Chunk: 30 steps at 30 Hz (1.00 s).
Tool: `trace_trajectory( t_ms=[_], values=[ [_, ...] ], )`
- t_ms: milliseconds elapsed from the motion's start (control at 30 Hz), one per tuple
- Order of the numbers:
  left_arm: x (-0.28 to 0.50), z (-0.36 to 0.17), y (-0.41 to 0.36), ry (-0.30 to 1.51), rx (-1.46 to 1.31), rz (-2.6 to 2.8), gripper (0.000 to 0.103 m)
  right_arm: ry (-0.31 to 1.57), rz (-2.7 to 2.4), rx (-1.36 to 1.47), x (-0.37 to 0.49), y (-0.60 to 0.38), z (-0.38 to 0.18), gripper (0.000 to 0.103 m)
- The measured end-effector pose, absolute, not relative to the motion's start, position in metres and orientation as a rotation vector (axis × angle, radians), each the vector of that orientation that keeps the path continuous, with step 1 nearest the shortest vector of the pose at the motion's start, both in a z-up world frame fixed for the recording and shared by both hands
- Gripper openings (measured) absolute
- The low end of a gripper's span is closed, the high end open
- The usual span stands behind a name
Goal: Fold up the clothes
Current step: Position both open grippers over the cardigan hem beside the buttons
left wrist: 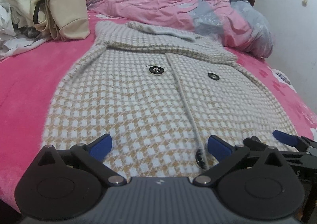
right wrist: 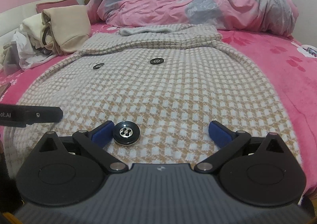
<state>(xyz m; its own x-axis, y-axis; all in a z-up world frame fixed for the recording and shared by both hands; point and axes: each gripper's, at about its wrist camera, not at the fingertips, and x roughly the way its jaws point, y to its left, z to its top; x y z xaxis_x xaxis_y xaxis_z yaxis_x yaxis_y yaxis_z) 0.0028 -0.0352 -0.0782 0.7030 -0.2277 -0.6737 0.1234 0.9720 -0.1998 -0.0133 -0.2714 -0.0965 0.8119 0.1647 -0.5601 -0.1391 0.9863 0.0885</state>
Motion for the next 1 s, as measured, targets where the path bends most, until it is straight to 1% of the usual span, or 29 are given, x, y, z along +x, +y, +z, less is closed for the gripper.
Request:
trace_trajectory(
  t_ms=[200, 433, 800, 1000],
  values=[
    [0.006, -0.076, -0.034, 0.800, -0.144, -0.209, 0.103, 0.600, 0.154, 0.060, -0.014, -0.271, -0.097, 0.102],
    [0.004, -0.077, -0.020, 0.772, -0.261, -0.225, 0.103, 0.602, 0.158, 0.064, -0.013, -0.274, -0.097, 0.102],
    [0.000, -0.080, -0.027, 0.748, -0.206, -0.227, 0.103, 0.664, 0.151, 0.071, -0.005, -0.273, -0.092, 0.102],
    [0.000, -0.079, -0.026, 0.760, -0.201, -0.243, 0.103, 0.665, 0.137, 0.074, -0.005, -0.271, -0.092, 0.102]
  ],
)
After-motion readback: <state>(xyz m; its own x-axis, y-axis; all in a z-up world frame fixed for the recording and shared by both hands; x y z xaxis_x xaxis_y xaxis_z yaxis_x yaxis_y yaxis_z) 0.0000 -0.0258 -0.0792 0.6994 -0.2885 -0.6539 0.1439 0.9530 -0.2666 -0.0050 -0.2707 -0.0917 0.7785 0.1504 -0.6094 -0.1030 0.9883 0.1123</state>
